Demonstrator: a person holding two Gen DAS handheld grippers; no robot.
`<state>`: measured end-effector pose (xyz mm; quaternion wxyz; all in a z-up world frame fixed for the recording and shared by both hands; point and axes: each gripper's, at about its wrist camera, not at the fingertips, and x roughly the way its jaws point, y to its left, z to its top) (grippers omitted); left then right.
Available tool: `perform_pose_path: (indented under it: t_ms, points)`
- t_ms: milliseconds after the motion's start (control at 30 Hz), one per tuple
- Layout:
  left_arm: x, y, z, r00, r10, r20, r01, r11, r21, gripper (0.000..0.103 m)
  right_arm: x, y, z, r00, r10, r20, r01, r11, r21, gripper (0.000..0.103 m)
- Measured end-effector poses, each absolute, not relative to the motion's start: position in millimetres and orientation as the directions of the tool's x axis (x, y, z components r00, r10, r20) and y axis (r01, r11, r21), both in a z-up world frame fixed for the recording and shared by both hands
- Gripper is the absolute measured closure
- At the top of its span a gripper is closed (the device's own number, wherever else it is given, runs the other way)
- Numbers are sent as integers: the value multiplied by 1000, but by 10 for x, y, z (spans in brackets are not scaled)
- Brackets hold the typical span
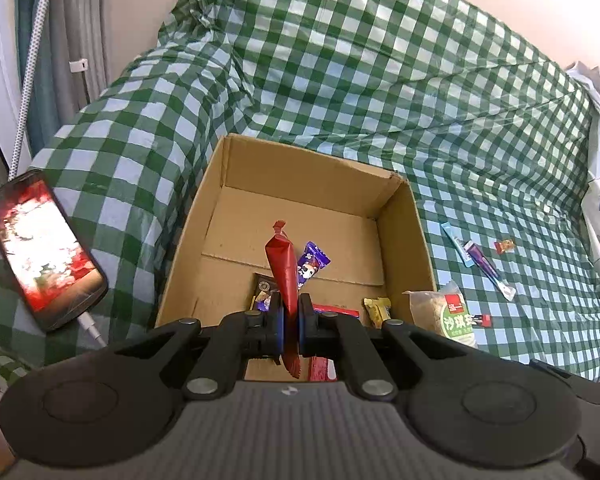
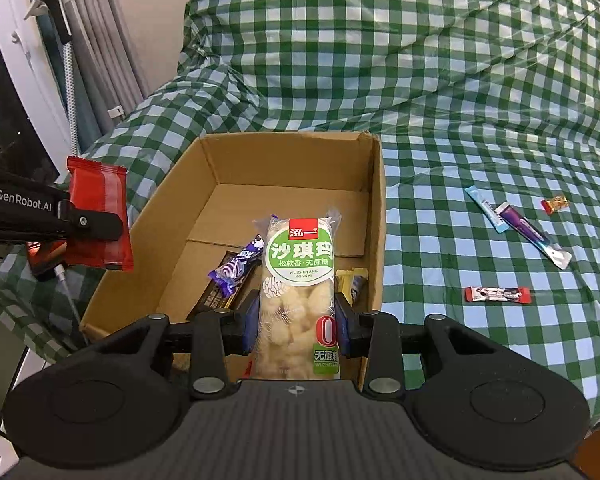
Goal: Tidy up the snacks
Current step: 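Carry the red pack and cracker bar over the box and open both tools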
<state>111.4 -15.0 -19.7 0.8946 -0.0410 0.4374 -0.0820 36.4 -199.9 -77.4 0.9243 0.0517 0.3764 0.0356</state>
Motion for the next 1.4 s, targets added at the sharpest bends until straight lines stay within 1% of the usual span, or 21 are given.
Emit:
perform_pose_path:
  t_ms: [433,833,867,900,933,967,1000,1033,1100,1200,1400]
  points:
    - [1671,-256,-633,519,-159,-840,113,987,-117,97,952,-2103,-1081,670,127,-732,-8,986,164,64]
    - [1905,-303,-857,478,-144,-866,126,987,-94,96,1266,-2033,-1237,661,148,-736,-1,980,197,64]
    - [1906,-295,-851,478,-145,-866,125,987,-96,92,1274,-2035,-1247,657,157,-737,3,977,211,63]
    - [1900,-287,-835,484,-146,-863,123,987,-98,80,1273,-2046,-1248,658,159,-736,18,974,227,63]
    - [1883,-285,-808,494,-146,-857,122,988,-98,68,1281,-2047,-1240,659,158,-735,35,970,240,55]
    - [1851,-269,-768,512,-143,-847,120,988,-95,37,1270,-2056,-1227,661,154,-734,52,967,250,49]
    - [1812,-260,-727,529,-137,-838,114,989,-89,6,1240,-2056,-1204,666,150,-731,65,964,257,38]
    - [1760,-248,-685,546,-125,-829,103,991,-82,0,1225,-2067,-1163,669,146,-728,73,963,260,30]
    - [1605,-213,-602,586,-104,-803,82,994,-69,0,1140,-2060,-1082,669,143,-729,71,965,254,24]
    - [1358,-203,-564,583,-66,-810,82,996,-22,0,904,-2025,-991,662,143,-736,55,970,238,18]
    - [759,-110,-477,586,-15,-810,80,996,40,0,197,-1905,-858,675,133,-726,27,979,204,18]
